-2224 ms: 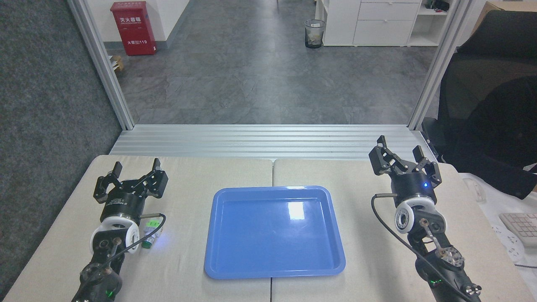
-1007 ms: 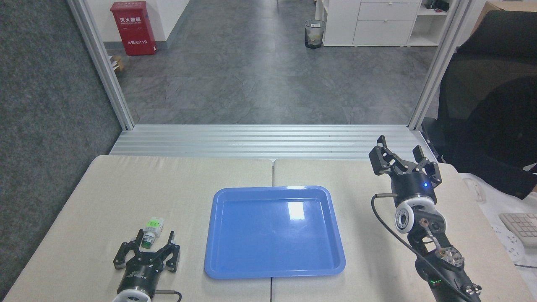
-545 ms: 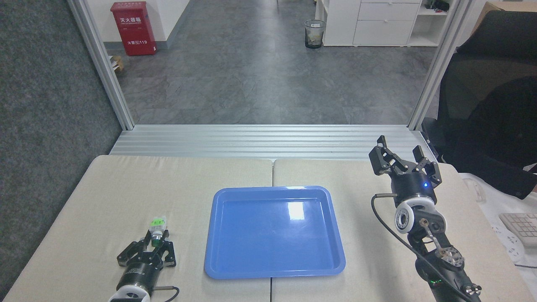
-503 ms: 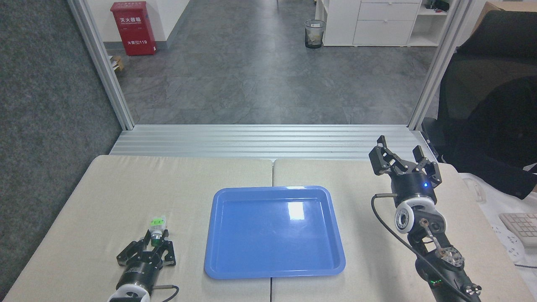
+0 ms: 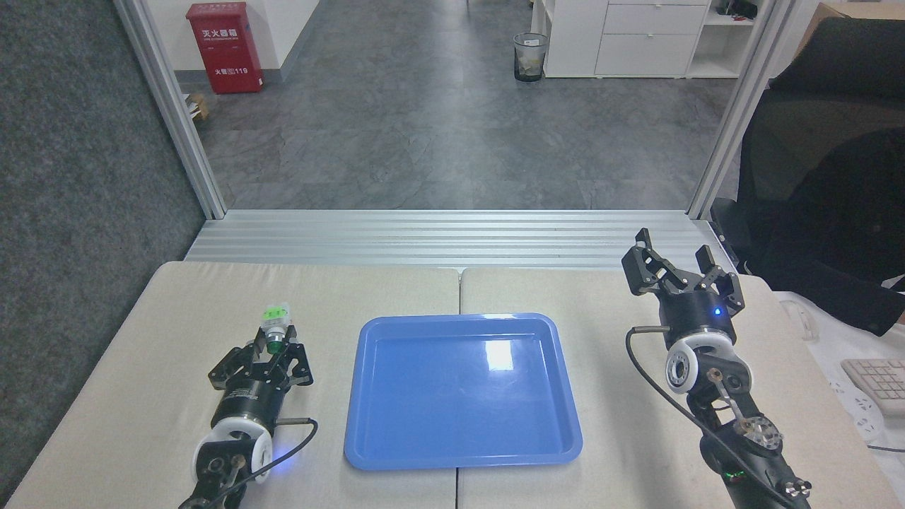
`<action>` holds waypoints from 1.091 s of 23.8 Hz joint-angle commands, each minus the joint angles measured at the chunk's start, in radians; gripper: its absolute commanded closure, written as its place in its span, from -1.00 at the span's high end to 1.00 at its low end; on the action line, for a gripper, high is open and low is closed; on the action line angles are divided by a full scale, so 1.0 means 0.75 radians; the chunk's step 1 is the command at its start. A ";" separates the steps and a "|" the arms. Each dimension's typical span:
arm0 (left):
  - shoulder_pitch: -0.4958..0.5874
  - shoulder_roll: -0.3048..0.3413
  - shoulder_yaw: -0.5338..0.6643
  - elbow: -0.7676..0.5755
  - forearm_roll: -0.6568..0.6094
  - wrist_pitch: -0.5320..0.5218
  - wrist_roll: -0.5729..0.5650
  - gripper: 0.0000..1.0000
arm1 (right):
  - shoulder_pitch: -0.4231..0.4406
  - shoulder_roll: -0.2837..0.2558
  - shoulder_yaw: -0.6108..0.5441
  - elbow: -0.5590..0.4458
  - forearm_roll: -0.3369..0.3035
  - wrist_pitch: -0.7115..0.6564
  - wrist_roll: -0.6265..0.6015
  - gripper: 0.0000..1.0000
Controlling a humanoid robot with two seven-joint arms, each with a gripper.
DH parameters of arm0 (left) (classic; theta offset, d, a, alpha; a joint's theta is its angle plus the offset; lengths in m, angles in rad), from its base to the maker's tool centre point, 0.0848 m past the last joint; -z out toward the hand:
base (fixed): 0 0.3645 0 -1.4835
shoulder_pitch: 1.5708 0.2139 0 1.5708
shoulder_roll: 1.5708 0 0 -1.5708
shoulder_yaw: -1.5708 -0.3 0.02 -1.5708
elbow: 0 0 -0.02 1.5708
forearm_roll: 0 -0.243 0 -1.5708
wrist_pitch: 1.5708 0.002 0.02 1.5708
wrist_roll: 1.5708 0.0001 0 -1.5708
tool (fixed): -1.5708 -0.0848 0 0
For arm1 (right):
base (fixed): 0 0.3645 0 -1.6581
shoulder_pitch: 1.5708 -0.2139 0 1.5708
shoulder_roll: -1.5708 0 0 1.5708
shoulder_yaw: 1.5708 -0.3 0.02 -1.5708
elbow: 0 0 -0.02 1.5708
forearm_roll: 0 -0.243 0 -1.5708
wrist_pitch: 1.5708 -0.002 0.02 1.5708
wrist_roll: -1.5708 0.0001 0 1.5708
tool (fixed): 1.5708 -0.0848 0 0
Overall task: Pick up switch part and place in tray
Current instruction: 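Carry the switch part with the left gripper over the blue tray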
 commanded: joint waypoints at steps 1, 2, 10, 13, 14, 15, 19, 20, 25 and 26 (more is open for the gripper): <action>0.062 -0.302 -0.342 -0.353 -0.245 0.036 -0.024 -1.00 | 0.000 0.000 -0.001 0.000 0.000 0.000 -0.003 1.00; 0.067 -0.301 -0.426 -0.320 -0.272 0.079 -0.020 -1.00 | 0.000 0.000 0.001 0.000 0.000 0.000 -0.001 1.00; 0.060 -0.305 -0.895 -0.048 -0.266 0.347 -0.010 -1.00 | 0.000 0.000 0.001 0.000 0.000 0.000 -0.001 1.00; 0.058 -0.303 -0.897 -0.036 -0.264 0.356 -0.020 -1.00 | 0.000 0.000 0.001 0.000 0.000 0.000 -0.001 1.00; 0.058 -0.303 -0.895 -0.024 -0.264 0.362 -0.026 -1.00 | 0.000 0.000 0.001 0.000 0.000 0.000 -0.001 1.00; 0.058 -0.303 -0.895 -0.007 -0.264 0.372 -0.028 -1.00 | 0.000 0.000 0.001 0.000 0.000 0.000 -0.001 1.00; 0.058 -0.303 -0.889 0.044 -0.262 0.454 -0.036 -1.00 | 0.000 0.000 0.001 0.000 0.000 0.000 -0.001 1.00; 0.058 -0.301 -0.883 0.044 -0.262 0.462 -0.038 -1.00 | 0.000 0.000 -0.001 0.000 0.000 0.000 -0.001 1.00; 0.058 -0.300 -0.878 0.038 -0.262 0.490 -0.048 -0.96 | 0.000 0.000 0.001 0.000 0.000 0.000 -0.001 1.00; 0.058 -0.300 -0.878 0.044 -0.262 0.491 -0.048 -0.96 | 0.000 0.000 0.001 0.000 0.000 0.000 -0.001 1.00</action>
